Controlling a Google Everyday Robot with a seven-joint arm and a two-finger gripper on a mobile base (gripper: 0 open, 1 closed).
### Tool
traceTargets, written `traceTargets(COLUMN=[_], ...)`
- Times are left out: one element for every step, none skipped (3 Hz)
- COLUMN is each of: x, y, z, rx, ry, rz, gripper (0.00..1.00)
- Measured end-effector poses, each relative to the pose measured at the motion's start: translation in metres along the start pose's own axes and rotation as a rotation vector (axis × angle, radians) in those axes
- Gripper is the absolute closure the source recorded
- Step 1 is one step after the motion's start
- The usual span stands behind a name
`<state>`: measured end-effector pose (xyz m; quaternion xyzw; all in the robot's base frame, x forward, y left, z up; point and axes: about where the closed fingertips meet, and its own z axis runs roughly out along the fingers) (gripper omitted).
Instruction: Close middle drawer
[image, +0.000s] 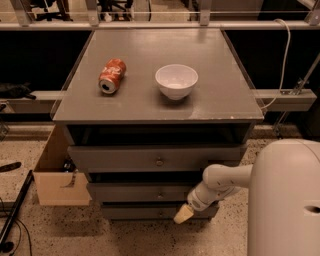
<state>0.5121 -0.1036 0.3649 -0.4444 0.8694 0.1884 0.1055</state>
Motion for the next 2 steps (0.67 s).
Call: traceTargets(x=[0.0,0.0], y=[0.0001,0.0001], z=[0.0001,0.0001], rx=[0.0,0.0], ry=[0.0,0.0], rz=[0.0,0.0], gripper=[0.0,0.0])
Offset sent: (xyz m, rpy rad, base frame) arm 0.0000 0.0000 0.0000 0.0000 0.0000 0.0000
